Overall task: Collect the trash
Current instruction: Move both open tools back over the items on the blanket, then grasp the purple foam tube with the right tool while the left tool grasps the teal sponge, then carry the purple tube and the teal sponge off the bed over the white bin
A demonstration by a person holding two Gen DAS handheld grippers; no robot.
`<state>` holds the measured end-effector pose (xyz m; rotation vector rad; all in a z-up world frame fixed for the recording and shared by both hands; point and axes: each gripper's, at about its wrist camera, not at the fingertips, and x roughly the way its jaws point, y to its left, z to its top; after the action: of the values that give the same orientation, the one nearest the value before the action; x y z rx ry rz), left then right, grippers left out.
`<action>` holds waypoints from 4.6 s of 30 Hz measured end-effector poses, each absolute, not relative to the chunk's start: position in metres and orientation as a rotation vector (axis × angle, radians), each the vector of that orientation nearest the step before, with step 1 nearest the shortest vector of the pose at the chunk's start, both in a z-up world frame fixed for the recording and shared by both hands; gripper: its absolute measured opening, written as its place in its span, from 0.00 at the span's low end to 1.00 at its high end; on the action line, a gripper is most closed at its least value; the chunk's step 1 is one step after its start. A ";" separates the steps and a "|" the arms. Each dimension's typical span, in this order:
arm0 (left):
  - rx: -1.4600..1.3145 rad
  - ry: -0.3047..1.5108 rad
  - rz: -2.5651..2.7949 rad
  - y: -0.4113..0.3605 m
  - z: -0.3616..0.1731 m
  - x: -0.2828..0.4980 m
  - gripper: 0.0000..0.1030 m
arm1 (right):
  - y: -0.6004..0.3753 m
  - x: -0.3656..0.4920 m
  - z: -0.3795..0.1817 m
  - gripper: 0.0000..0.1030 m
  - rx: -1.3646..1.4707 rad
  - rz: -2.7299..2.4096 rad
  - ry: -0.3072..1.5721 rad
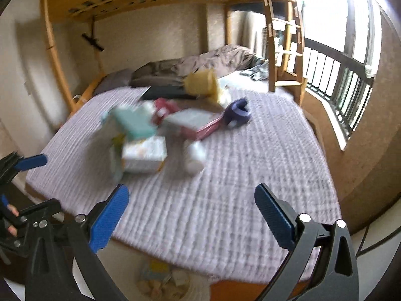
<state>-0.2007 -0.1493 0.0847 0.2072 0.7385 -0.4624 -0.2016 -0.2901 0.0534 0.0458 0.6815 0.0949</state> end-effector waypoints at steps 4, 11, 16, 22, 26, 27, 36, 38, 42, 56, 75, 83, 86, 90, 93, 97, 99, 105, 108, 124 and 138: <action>0.225 0.710 -0.438 -0.157 0.090 -0.178 0.98 | -0.312 -0.168 0.062 0.96 0.086 0.059 0.663; 0.282 0.685 -0.428 -0.181 0.094 -0.140 0.98 | -0.322 -0.113 0.072 0.96 0.077 0.043 0.641; 0.280 0.695 -0.430 -0.190 0.090 -0.117 0.98 | -0.332 -0.070 0.060 0.96 0.079 0.005 0.692; 0.264 0.717 -0.458 -0.197 0.087 -0.090 0.98 | -0.347 -0.024 0.037 0.96 0.088 -0.036 0.763; 0.273 0.736 -0.500 -0.205 0.082 -0.080 0.98 | -0.349 -0.004 0.026 0.96 0.084 -0.033 0.791; 0.282 0.739 -0.507 -0.207 0.080 -0.080 0.98 | -0.349 -0.001 0.024 0.96 0.081 -0.032 0.796; 0.396 0.739 -0.477 -0.217 0.063 -0.076 0.98 | -0.345 0.027 0.008 0.81 0.052 -0.002 0.839; 0.404 0.753 -0.478 -0.218 0.060 -0.073 0.98 | -0.346 0.031 0.004 0.73 0.068 0.010 0.849; 0.400 0.751 -0.489 -0.217 0.059 -0.072 0.94 | -0.349 0.034 0.000 0.58 0.077 0.002 0.859; 0.375 0.713 -0.471 -0.209 0.068 -0.081 0.91 | -0.360 0.014 0.006 0.57 0.111 0.019 0.824; 0.268 0.733 -0.438 -0.194 0.074 -0.092 0.91 | -0.352 -0.038 0.030 0.57 0.134 0.061 0.782; 0.233 0.733 -0.415 -0.185 0.076 -0.100 0.91 | -0.340 -0.061 0.035 0.57 0.123 0.075 0.775; 0.226 0.733 -0.408 -0.182 0.077 -0.104 0.91 | -0.336 -0.071 0.038 0.57 0.121 0.082 0.769; 0.216 0.732 -0.399 -0.178 0.079 -0.109 0.91 | -0.332 -0.083 0.044 0.57 0.120 0.094 0.760; 0.206 0.733 -0.390 -0.174 0.080 -0.113 0.91 | -0.328 -0.093 0.048 0.57 0.118 0.105 0.756; 0.195 0.736 -0.378 -0.167 0.081 -0.119 0.91 | -0.321 -0.109 0.052 0.57 0.114 0.125 0.749; 0.192 0.735 -0.373 -0.166 0.082 -0.121 0.91 | -0.320 -0.112 0.053 0.57 0.114 0.133 0.750; 0.180 0.737 -0.367 -0.162 0.084 -0.130 0.91 | -0.312 -0.133 0.058 0.57 0.114 0.164 0.750; 0.178 0.739 -0.368 -0.161 0.085 -0.133 0.91 | -0.307 -0.142 0.058 0.57 0.108 0.177 0.755; 0.165 0.772 -0.377 -0.150 0.080 -0.158 0.91 | -0.291 -0.181 0.054 0.57 0.092 0.212 0.788; 0.160 0.802 -0.404 -0.140 0.076 -0.186 0.90 | -0.276 -0.223 0.050 0.57 0.058 0.272 0.821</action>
<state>-0.1865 -0.1397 0.0758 0.1604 0.8016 -0.4044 -0.2227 -0.2760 0.0499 0.0581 0.8212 0.2715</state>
